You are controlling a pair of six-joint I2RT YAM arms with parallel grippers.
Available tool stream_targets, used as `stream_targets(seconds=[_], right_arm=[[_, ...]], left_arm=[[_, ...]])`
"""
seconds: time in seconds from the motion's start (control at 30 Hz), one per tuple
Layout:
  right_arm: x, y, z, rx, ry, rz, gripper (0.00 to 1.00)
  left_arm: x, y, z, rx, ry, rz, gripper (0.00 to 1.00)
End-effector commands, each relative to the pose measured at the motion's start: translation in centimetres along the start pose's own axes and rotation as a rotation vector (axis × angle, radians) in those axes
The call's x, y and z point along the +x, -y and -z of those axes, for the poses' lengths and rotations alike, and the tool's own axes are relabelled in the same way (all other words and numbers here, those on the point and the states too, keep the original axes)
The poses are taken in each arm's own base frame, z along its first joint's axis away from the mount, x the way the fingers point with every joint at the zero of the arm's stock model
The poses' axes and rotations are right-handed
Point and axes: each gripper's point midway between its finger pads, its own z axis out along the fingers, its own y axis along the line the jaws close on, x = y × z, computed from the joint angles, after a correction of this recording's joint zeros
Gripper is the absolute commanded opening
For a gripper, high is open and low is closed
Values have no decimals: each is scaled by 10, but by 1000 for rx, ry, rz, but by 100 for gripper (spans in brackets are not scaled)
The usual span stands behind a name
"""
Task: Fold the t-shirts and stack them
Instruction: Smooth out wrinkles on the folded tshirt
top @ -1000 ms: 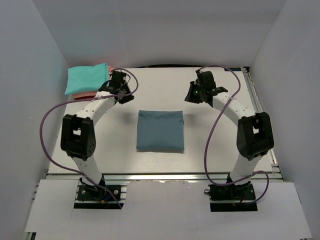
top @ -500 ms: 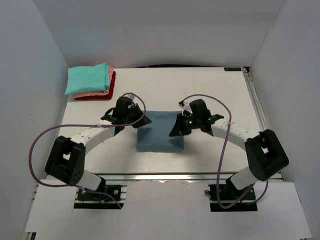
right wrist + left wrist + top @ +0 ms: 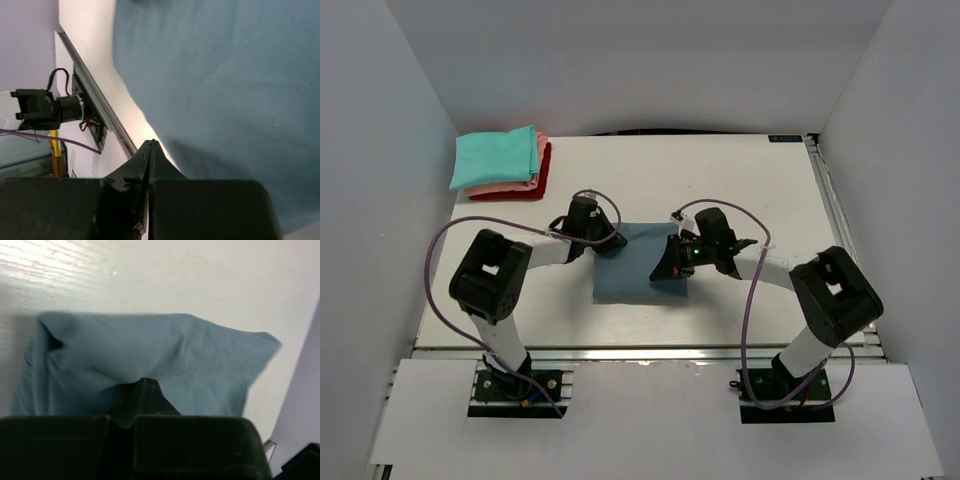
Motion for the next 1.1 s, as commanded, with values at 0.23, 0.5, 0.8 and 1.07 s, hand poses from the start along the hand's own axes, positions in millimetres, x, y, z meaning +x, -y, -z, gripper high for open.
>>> stream_targets(seconds=[0.23, 0.5, 0.8, 1.07], right_arm=[[27, 43, -17, 60, -31, -30, 0], [38, 87, -21, 212, -24, -99, 0], [-20, 28, 1, 159, 97, 58, 0], [-72, 6, 33, 229, 182, 116, 0]], left_arm=[[-47, -5, -22, 4, 85, -23, 0], [-58, -7, -18, -15, 85, -54, 0], [-106, 42, 40, 43, 167, -102, 2], [-56, 95, 103, 223, 79, -57, 5]])
